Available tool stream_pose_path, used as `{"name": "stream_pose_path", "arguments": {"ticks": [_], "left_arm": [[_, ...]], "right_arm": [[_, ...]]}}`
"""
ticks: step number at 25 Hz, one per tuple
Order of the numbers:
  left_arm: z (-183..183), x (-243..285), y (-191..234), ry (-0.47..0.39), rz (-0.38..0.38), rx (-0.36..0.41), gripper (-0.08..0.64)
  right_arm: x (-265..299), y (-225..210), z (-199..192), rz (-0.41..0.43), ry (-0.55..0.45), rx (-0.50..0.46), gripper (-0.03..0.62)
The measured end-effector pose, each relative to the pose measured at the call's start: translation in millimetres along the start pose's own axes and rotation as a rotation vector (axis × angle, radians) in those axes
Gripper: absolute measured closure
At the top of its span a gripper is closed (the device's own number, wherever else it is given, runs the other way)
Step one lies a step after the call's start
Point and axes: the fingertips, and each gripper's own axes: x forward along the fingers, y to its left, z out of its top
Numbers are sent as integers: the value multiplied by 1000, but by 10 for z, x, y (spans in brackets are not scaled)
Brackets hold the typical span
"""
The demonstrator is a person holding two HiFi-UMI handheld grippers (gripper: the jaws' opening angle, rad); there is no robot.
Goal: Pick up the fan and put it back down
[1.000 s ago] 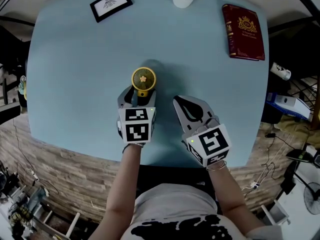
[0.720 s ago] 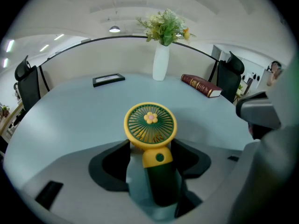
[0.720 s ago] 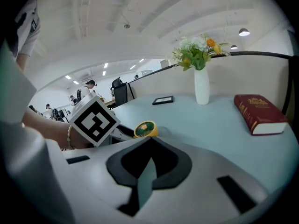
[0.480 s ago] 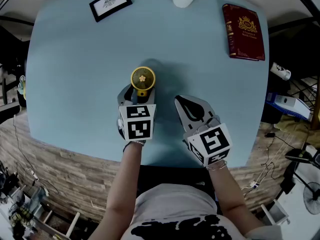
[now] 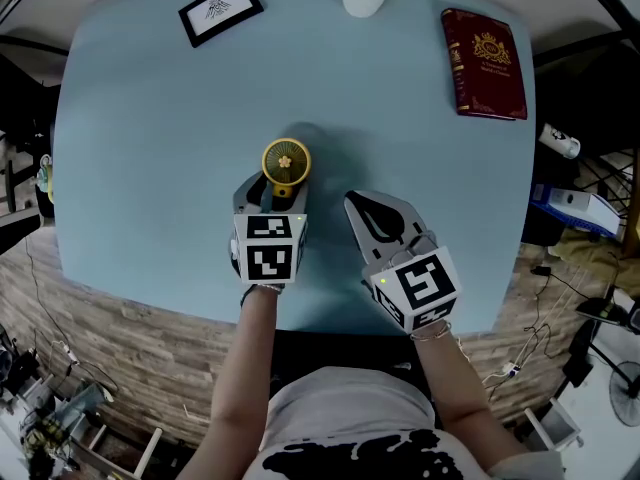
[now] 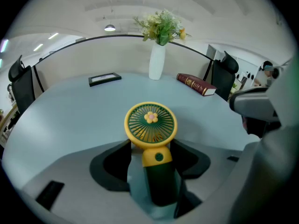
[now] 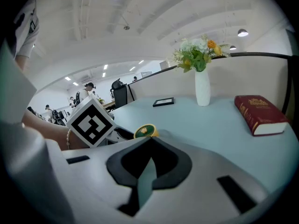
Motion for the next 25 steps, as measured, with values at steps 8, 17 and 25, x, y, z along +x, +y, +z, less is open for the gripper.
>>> {"name": "stream_pose_path", "arguments": {"ticks": [8, 17, 25], "left_arm": [[43, -114, -40, -48, -68, -27, 285], [425, -411, -214, -197, -179, -19, 285], [810, -789, -351, -332, -251, 58, 285]], "right_arm": [[-62, 25, 63, -27, -12, -19, 588], [-186, 13, 292, -98, -75, -28, 588], [-360, 75, 514, -147, -116, -73, 588]]}}
